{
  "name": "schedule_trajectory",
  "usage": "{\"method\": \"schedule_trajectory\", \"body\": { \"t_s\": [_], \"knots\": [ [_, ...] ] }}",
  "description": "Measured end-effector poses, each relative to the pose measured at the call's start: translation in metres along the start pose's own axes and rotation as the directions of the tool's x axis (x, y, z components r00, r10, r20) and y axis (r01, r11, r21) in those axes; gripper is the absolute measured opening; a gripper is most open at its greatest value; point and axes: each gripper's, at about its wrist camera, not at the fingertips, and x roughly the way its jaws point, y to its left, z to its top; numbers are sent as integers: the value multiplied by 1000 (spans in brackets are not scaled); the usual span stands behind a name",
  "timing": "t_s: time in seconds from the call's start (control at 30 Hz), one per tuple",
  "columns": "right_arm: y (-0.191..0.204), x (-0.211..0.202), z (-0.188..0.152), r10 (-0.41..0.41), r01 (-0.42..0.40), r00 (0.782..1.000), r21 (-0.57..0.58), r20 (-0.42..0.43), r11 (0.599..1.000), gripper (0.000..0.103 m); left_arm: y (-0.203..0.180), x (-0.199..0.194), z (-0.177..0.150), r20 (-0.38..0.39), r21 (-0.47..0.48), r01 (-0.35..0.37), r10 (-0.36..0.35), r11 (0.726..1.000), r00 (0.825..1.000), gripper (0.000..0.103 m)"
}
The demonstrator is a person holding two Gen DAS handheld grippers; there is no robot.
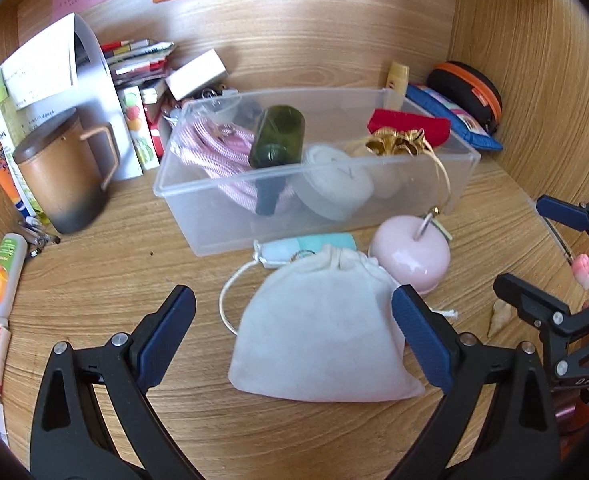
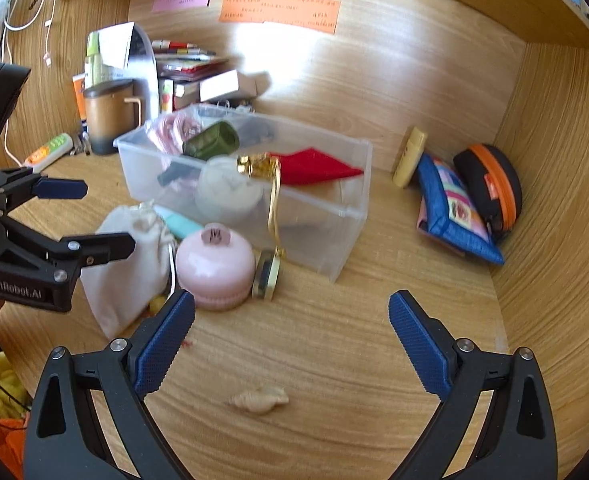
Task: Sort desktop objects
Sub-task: 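Withdraw both tools and grasp the white drawstring pouch with the left tool, then grasp the small shell with the right tool while the left tool lifts the white pouch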
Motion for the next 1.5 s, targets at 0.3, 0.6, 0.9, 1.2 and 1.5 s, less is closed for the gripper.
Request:
{"method": "schedule_trajectory", "body": {
  "t_s": [0.3,0.6,0.9,1.2,1.5],
  "knots": [
    [-1,9,-27,18,-16,997,24,-75,1000,97,3,19,-9,-62,-25,24,-25,999,998,100],
    [0,10,-42,51,-48,993,27,-103,998,97,3,31,-13,-116,-68,90,-97,994,988,100],
    [1,6,-48,97,-95,991,27,-91,995,77,-9,34,-15,-113,-1,55,-55,998,992,100],
    [2,10,-51,138,-136,985,24,-105,990,51,-9,29,-12,-62,25,56,-55,998,997,93],
    [-1,9,-53,175,-171,980,49,-90,984,38,-18,30,-10,-30,74,19,-17,997,999,76]
  ]
}}
